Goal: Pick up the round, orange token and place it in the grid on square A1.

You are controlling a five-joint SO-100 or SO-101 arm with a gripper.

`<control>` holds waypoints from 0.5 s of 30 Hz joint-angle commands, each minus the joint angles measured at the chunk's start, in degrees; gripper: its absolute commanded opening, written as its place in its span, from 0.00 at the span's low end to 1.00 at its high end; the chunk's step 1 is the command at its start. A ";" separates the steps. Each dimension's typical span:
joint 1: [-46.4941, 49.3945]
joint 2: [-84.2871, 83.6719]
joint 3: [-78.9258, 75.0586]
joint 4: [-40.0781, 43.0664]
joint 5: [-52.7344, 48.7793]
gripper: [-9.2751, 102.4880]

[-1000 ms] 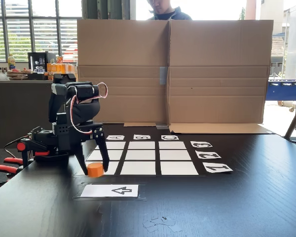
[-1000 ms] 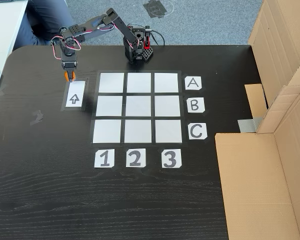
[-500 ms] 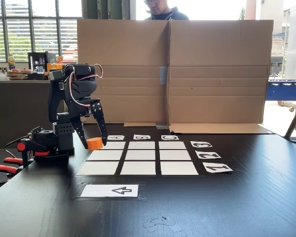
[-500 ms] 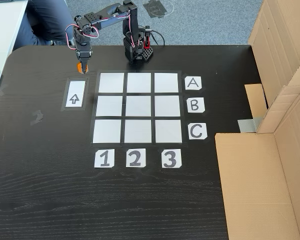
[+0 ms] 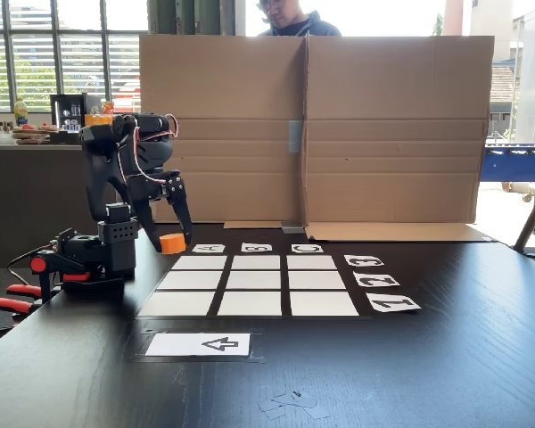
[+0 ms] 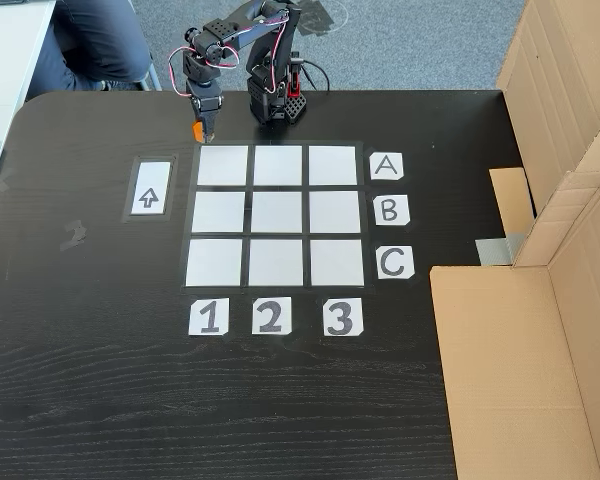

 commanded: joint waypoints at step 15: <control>-0.97 3.34 17.05 -11.95 0.18 0.18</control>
